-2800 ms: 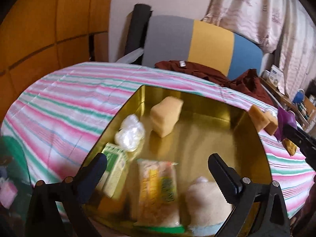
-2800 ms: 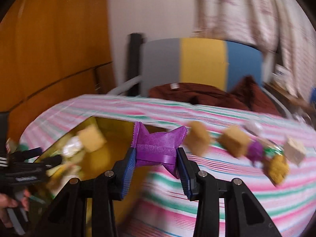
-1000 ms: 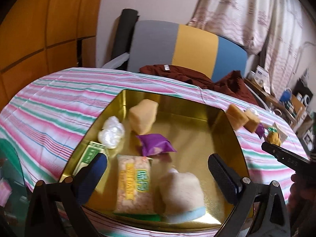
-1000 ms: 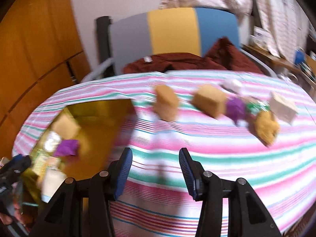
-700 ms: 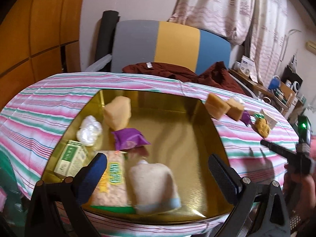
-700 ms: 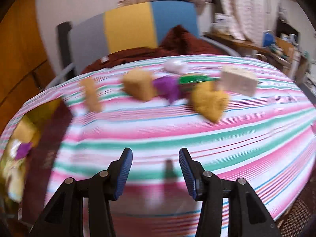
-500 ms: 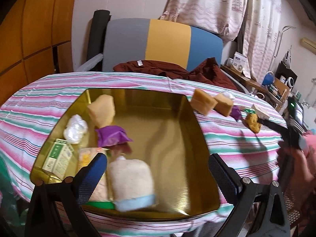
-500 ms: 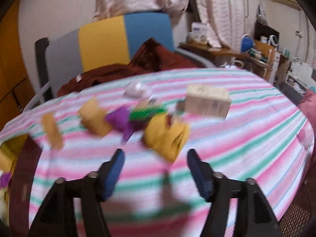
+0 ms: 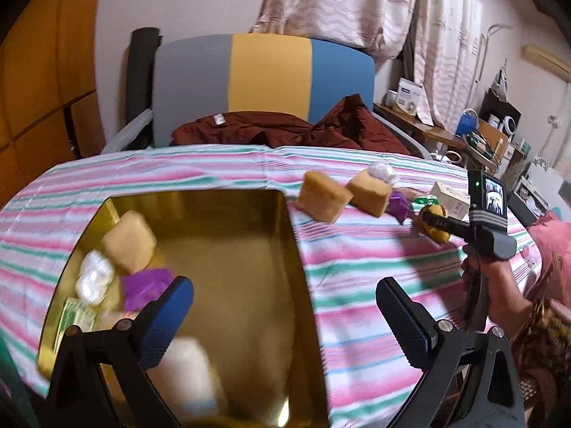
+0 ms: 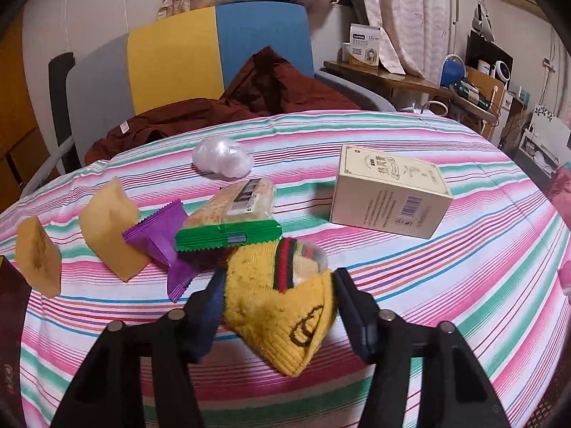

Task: Organize objects
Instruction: 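Move the right tool to the yellow striped sock and grasp it, then hold the yellow sock in the right tool while the left tool puts a yellow sponge in the tray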

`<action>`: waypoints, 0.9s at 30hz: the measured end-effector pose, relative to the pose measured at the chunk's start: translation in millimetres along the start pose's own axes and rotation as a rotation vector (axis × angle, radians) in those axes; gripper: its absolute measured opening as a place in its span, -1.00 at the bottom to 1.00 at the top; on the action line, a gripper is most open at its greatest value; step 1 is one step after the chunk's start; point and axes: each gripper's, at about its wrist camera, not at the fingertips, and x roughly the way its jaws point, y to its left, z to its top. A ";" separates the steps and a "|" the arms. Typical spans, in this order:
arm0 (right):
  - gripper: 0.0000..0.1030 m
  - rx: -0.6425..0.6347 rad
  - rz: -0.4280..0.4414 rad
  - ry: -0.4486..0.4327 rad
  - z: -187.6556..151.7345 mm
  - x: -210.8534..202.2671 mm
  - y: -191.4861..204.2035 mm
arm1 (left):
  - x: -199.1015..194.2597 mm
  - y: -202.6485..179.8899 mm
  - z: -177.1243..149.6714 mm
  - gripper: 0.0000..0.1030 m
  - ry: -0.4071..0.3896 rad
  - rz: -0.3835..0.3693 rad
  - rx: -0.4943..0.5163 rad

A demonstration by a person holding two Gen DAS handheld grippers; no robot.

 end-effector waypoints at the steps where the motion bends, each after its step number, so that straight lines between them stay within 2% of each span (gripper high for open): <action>1: -0.06 -0.004 0.002 -0.006 -1.8 -1.5 0.5 | 5.5 -6.7 7.2 1.00 0.000 -0.001 0.015; 6: -0.25 -0.034 0.009 -0.017 -21.5 -13.0 6.9 | 31.8 -32.4 39.8 1.00 -0.012 -0.002 0.057; 11: -0.31 -0.025 0.058 -0.056 -48.5 -33.1 10.7 | 74.5 -49.5 67.6 1.00 0.045 -0.004 0.036; 15: -0.32 -0.012 0.081 -0.086 -58.0 -40.3 9.5 | 116.5 -61.4 85.5 1.00 0.097 0.044 0.033; 22: -0.32 0.016 0.100 -0.089 -57.8 -38.4 5.6 | 184.7 -69.0 96.2 1.00 0.211 0.151 0.012; 27: -0.32 0.030 0.118 -0.080 -57.4 -34.4 2.8 | 211.4 -77.6 99.7 1.00 0.236 0.163 0.015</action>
